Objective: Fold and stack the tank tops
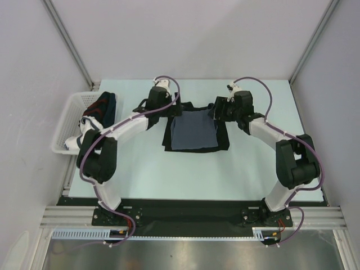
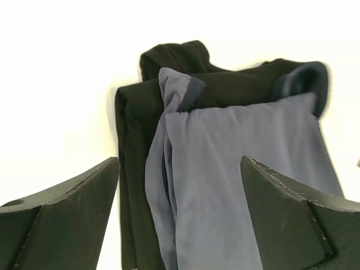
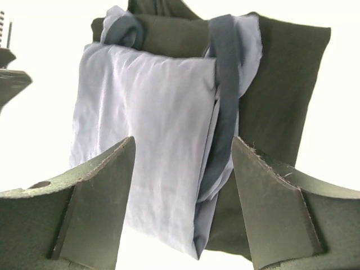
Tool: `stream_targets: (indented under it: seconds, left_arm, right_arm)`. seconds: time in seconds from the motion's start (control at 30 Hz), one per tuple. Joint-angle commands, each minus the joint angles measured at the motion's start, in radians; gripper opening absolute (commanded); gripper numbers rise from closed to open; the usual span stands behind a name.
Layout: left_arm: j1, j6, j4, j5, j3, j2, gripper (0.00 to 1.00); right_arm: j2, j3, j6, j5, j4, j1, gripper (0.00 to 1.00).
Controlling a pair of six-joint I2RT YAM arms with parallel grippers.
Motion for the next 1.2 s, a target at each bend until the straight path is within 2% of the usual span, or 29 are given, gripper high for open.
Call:
stream_targets:
  seconds: [0.0, 0.1, 0.17, 0.23, 0.3, 0.4, 0.43, 0.47, 0.53, 0.6, 0.63, 0.67, 0.7, 0.73, 0.77, 0.9, 1.03, 1.17]
  left_arm:
    - [0.003, -0.011, 0.059, -0.004, -0.083, -0.14, 0.93]
    - [0.003, -0.017, 0.046, 0.017, -0.14, -0.201, 0.93]
    - [0.003, -0.017, 0.034, 0.04, -0.164, -0.24, 0.93]
    - [0.002, -0.025, 0.029, 0.106, -0.208, -0.27, 0.92]
    - [-0.003, -0.039, 0.061, 0.175, -0.255, -0.324, 0.92]
    - [-0.012, -0.05, 0.043, 0.188, -0.322, -0.384, 0.92]
    - [-0.017, -0.05, 0.04, 0.194, -0.35, -0.41, 0.92]
    - [-0.017, -0.05, 0.031, 0.195, -0.359, -0.419, 0.92]
    - [-0.02, -0.044, 0.017, 0.209, -0.388, -0.445, 0.92]
    - [-0.021, -0.022, 0.003, 0.221, -0.397, -0.445, 0.92]
    - [-0.023, -0.019, -0.008, 0.206, -0.397, -0.441, 0.92]
    - [-0.024, -0.019, -0.015, 0.197, -0.4, -0.444, 0.92]
    - [-0.037, -0.024, 0.0, 0.191, -0.411, -0.45, 0.92]
    - [-0.044, -0.027, 0.015, 0.185, -0.445, -0.467, 0.92]
    - [-0.054, -0.027, 0.033, 0.176, -0.465, -0.477, 0.92]
    - [-0.083, -0.013, 0.145, 0.131, -0.609, -0.54, 0.92]
    - [-0.081, 0.016, 0.199, 0.082, -0.67, -0.603, 0.92]
    - [-0.081, 0.027, 0.237, 0.04, -0.689, -0.617, 0.92]
  right_arm:
    - [-0.047, -0.037, -0.033, -0.042, -0.048, -0.011, 0.73]
    - [-0.043, -0.059, -0.031, -0.09, -0.085, -0.031, 0.68]
    - [-0.029, -0.057, -0.03, -0.105, -0.112, -0.037, 0.59]
    - [-0.021, -0.068, -0.03, -0.114, -0.114, -0.034, 0.51]
    - [-0.006, -0.079, -0.019, -0.117, -0.103, -0.031, 0.48]
    - [0.046, -0.068, -0.01, -0.113, -0.133, -0.03, 0.31]
    - [0.06, -0.069, -0.004, -0.107, -0.143, -0.031, 0.18]
    - [0.071, -0.069, -0.004, -0.094, -0.152, -0.034, 0.12]
    - [0.098, -0.082, 0.016, -0.076, -0.16, -0.05, 0.07]
    - [0.093, -0.102, 0.033, -0.088, -0.128, -0.071, 0.09]
    - [0.082, -0.135, 0.038, -0.114, -0.105, -0.079, 0.28]
    - [0.063, -0.149, 0.045, -0.123, -0.069, -0.083, 0.41]
    - [0.045, -0.161, 0.048, -0.13, -0.064, -0.086, 0.51]
    - [0.01, -0.171, 0.045, -0.134, -0.056, -0.088, 0.65]
    - [-0.007, -0.187, 0.042, -0.133, -0.027, -0.09, 0.69]
    - [-0.082, -0.233, 0.045, -0.099, -0.004, -0.105, 0.73]
    - [-0.115, -0.264, 0.064, -0.096, 0.025, -0.134, 0.78]
    - [-0.072, -0.257, 0.074, -0.062, 0.005, -0.149, 0.75]
